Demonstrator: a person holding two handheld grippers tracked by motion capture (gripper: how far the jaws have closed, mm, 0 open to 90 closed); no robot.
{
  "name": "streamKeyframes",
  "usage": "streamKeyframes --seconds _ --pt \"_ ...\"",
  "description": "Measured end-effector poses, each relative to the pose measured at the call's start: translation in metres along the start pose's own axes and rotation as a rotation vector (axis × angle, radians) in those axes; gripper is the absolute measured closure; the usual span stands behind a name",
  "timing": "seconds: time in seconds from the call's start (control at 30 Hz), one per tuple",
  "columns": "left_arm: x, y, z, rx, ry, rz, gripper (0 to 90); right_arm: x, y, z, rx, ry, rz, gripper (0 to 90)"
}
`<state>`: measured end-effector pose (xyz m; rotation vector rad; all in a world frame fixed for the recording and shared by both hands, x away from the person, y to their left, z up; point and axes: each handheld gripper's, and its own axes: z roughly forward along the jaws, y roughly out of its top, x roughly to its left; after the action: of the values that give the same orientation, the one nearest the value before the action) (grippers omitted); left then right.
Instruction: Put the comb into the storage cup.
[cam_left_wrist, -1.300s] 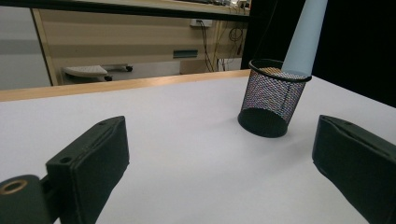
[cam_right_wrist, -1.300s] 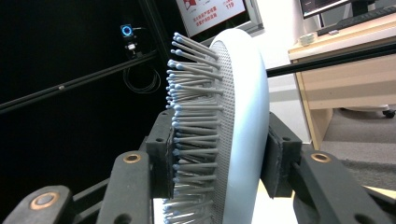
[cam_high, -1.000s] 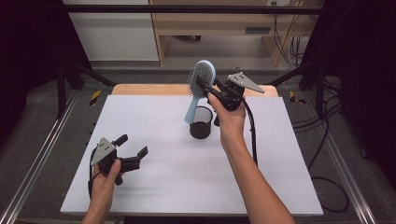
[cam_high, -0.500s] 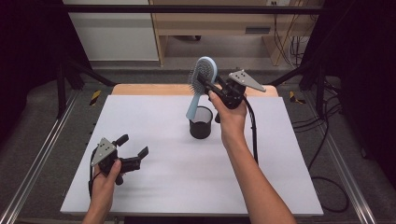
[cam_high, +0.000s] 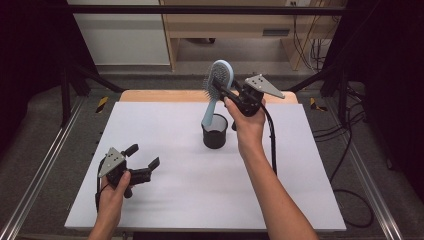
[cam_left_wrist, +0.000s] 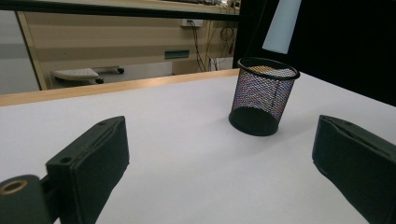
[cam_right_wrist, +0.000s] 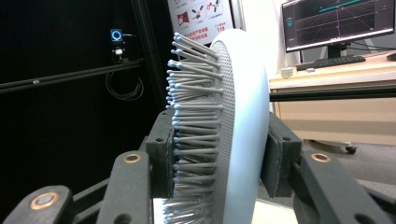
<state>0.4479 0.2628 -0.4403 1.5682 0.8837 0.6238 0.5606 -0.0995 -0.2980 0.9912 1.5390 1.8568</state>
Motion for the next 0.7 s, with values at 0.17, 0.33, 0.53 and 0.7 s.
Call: streamKeyframes --seconds 0.17,0.33,0.53,0.7 --pt "0.0009 0.0000 -0.0005 -0.001 0.002 -0.003 3.9 0.0007 0.0001 0.0000 -0.002 0.000 -0.007 54.5" --pt "0.0014 -0.0002 -0.0003 0.000 0.001 -0.005 3.9 0.0004 0.0009 -0.0001 -0.008 -0.003 -0.013 54.5" --pt "0.0005 -0.0005 0.0005 0.005 -0.004 -0.001 3.9 -0.0002 0.0016 -0.0007 -0.014 -0.014 -0.033 54.6" --pt "0.0004 -0.0007 0.0009 0.005 -0.006 -0.001 3.9 -0.0007 0.0013 -0.0008 -0.018 -0.016 -0.046 54.6"
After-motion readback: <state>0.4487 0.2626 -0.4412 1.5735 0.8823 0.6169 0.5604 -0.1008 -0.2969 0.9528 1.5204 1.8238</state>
